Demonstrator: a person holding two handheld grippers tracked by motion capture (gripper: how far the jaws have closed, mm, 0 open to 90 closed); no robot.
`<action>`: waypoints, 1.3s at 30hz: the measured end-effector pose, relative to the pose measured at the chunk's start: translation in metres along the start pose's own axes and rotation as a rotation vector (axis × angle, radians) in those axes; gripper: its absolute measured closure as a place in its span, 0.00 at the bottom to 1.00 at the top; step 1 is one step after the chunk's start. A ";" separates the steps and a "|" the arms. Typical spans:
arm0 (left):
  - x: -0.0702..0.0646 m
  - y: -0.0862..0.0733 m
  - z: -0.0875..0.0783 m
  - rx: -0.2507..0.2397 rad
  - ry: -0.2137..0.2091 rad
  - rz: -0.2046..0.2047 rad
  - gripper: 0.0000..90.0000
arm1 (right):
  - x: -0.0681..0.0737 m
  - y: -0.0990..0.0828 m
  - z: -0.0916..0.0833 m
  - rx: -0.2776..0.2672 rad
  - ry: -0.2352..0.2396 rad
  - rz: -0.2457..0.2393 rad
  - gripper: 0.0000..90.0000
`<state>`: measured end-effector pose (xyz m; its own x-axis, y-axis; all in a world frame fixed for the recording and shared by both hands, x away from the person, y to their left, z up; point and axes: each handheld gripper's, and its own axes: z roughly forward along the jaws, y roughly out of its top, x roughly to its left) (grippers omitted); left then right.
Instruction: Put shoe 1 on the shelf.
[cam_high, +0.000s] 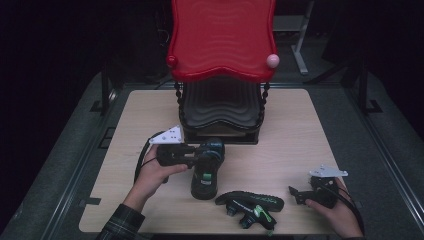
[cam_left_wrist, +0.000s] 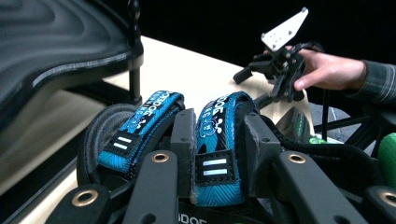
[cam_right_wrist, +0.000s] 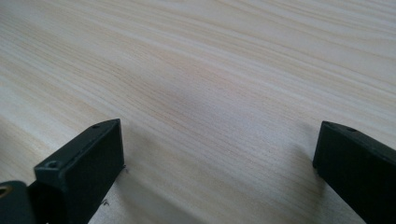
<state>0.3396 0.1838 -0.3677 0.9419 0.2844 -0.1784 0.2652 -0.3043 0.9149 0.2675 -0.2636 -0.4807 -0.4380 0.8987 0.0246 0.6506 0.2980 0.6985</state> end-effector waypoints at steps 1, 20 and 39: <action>-0.001 0.004 -0.001 -0.004 -0.004 -0.007 0.76 | 0.000 0.000 0.000 0.000 0.000 0.000 0.01; -0.007 0.082 -0.020 -0.092 -0.051 0.043 0.76 | 0.000 0.000 0.000 0.000 0.001 0.000 0.01; -0.006 0.166 -0.045 -0.204 -0.081 0.122 0.77 | 0.000 0.000 0.000 -0.001 0.002 -0.002 0.01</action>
<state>0.3688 0.1724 -0.1980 0.9800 0.1808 -0.0828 0.1089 -0.1400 0.9841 0.2675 -0.2634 -0.4808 -0.4407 0.8973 0.0248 0.6491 0.2994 0.6993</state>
